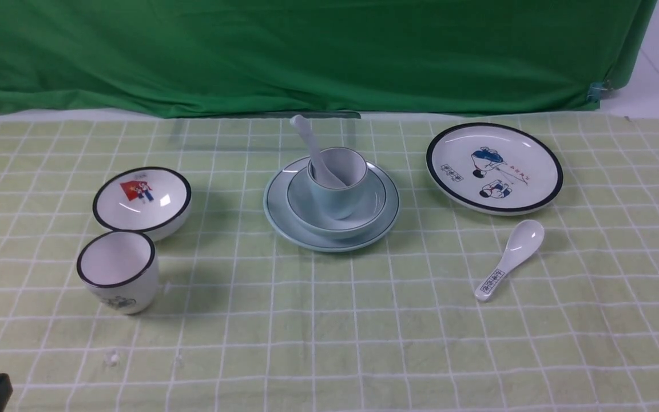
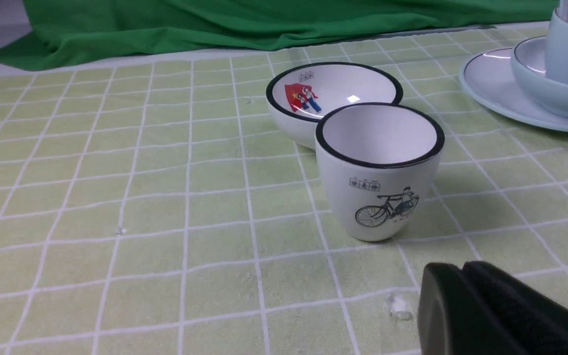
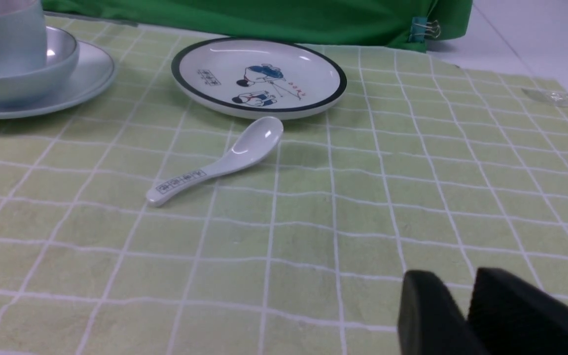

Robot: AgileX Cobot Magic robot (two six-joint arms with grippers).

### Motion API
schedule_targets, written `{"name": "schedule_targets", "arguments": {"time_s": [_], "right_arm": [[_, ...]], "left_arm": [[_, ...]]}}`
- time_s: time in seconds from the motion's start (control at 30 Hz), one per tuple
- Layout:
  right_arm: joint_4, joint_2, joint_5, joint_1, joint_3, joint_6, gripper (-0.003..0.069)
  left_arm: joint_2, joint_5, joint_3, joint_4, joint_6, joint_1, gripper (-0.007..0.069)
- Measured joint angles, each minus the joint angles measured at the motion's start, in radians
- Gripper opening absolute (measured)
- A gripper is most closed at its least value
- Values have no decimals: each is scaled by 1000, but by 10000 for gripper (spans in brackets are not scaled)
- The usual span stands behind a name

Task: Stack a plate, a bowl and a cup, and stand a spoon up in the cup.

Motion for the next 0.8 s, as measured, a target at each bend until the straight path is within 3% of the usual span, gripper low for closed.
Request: {"name": "schedule_targets", "arguments": {"time_s": [0.8], "right_arm": [[0,0,0,0,0,0,225]], "left_arm": [[0,-47,0,68,6,0,-29]]}}
